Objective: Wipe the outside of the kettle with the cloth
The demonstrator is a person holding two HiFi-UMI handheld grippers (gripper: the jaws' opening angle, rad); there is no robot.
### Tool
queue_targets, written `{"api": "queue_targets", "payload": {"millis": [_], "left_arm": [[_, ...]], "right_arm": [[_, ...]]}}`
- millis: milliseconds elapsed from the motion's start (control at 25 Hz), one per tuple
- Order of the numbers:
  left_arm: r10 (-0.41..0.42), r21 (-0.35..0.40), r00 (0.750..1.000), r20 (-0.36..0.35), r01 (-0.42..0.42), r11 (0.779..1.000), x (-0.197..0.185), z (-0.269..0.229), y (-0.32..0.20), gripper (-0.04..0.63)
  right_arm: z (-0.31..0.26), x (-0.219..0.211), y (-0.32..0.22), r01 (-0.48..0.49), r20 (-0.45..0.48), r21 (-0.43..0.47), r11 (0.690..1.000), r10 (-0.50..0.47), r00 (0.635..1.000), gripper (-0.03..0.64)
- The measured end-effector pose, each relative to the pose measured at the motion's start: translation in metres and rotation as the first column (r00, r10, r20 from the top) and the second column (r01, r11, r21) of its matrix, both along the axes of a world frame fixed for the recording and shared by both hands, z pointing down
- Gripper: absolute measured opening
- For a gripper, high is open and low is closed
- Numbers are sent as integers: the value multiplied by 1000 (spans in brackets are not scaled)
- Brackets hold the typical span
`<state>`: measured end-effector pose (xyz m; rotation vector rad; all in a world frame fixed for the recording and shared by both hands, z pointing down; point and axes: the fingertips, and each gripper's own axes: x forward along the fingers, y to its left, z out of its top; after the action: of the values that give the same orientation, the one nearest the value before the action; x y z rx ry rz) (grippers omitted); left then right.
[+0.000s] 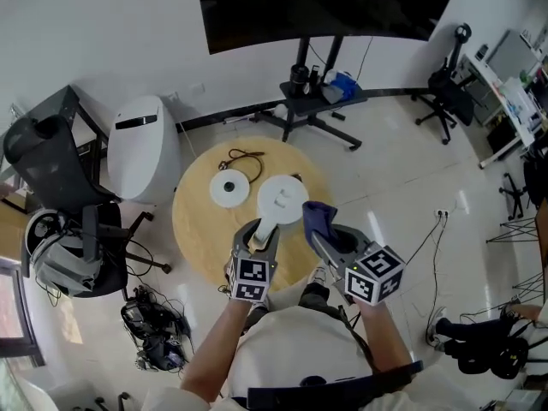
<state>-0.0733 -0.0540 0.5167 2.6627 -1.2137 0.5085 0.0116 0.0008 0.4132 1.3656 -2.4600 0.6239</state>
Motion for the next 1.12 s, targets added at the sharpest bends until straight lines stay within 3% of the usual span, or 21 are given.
{"api": "queue_targets", "payload": {"millis": [160, 360, 560, 720, 840, 920, 1120], "left_arm": [[-19, 45, 999, -26, 20, 999, 0, -1, 0, 172], [-19, 66, 999, -47, 23, 998, 1, -2, 0, 170], [-19, 74, 999, -44, 22, 997, -1, -2, -1, 170], [-2, 68, 999, -42, 5, 998, -2, -2, -1, 170], [13, 66, 999, -36, -11, 998, -3, 0, 0, 170], [17, 63, 999, -32, -15, 998, -3, 0, 1, 170], [16, 51, 1000, -26, -15, 999, -7, 0, 0, 170]], "right_arm": [[13, -25, -21, 205, -141, -19, 979, -205, 968, 95], [35, -58, -41, 406, -262, -102, 908, -418, 870, 95], [59, -89, -43, 535, -312, -196, 822, -569, 761, 95], [67, -99, -55, 574, -368, -224, 787, -614, 699, 95], [70, -100, -77, 573, -411, -229, 787, -611, 676, 97], [70, -97, -97, 553, -431, -223, 803, -590, 683, 97], [71, -68, -144, 455, -427, -198, 868, -494, 757, 97]]}}
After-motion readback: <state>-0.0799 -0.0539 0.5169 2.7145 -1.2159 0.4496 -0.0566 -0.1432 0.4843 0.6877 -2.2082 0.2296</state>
